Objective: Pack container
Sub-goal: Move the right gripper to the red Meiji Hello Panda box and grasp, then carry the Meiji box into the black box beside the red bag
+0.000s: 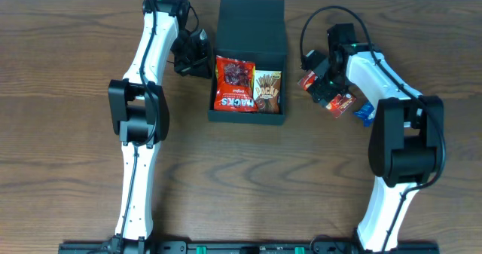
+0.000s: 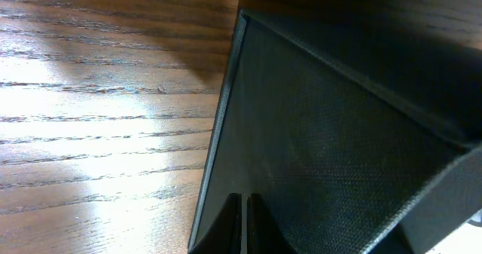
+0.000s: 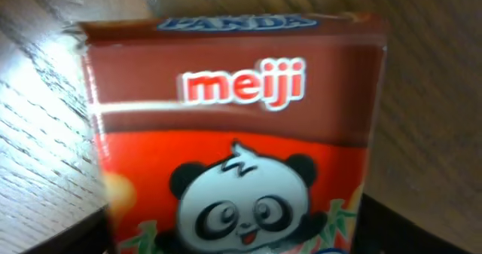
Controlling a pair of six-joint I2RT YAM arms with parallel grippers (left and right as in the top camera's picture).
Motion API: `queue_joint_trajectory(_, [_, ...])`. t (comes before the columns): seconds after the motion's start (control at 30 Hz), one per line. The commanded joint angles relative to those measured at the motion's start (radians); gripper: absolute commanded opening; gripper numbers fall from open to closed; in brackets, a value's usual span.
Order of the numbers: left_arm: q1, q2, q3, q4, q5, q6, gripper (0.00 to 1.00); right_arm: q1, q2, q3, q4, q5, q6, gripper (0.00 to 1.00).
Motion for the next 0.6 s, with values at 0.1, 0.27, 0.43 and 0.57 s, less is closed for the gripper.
queue_joint_trajectory(0.1, [-0.007, 0.016, -0.004, -0.003, 0.019, 0.003, 0.06, 0.006, -0.003, -0.014, 0.006, 0.002, 0.076, 0.65])
queue_joint_trajectory(0.27, [-0.007, 0.016, -0.004, -0.003, 0.019, 0.003, 0.06, 0.007, -0.003, 0.000, 0.005, 0.002, 0.162, 0.55])
queue_joint_trajectory(0.43, [-0.005, 0.016, -0.004, -0.003, 0.019, 0.003, 0.06, 0.010, -0.013, 0.064, -0.004, 0.001, 0.287, 0.56])
queue_joint_trajectory(0.57, [0.017, 0.016, -0.004, -0.003, 0.020, 0.003, 0.06, 0.028, -0.030, 0.173, -0.041, 0.000, 0.380, 0.63])
